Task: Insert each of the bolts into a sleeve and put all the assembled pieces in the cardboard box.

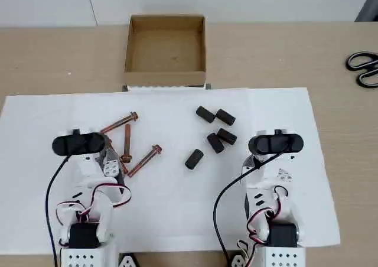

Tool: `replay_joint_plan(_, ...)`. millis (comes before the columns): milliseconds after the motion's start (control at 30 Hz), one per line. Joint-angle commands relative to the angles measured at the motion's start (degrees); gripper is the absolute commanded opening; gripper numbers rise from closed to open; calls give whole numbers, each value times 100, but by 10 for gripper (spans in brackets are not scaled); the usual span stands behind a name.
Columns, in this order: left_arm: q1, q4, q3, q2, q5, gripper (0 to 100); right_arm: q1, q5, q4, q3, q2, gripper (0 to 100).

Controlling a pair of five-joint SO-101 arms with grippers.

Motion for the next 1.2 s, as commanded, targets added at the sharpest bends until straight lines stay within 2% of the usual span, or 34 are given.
replay_joint_plan(0,-97,281,-338,-44,53,6,110,53,40,-343,-57,4)
replay_joint_plan(233,-334,800,-1710,9,35,7,92,18,558,-1943,664,4)
replay_joint_plan(467,-334,1626,-2264,9,26,7,75,-158,769,-4237,3029,4)
replay_joint_plan(633,-369,1767,-2721,387,-536,8,75,-202,1305,-5855,4804,4)
replay_joint_plan(767,-369,1767,-3582,1662,-659,8,75,-9,2149,-7103,6176,4)
replay_joint_plan(900,-378,2040,-4831,3552,-659,8,-66,844,3046,-8404,7424,4)
replay_joint_plan(1067,-413,3042,-6536,5785,-668,8,-84,1811,3662,-9960,8760,4)
replay_joint_plan(1167,-440,2910,-7046,6971,-976,8,-321,2259,4127,-10664,9525,5)
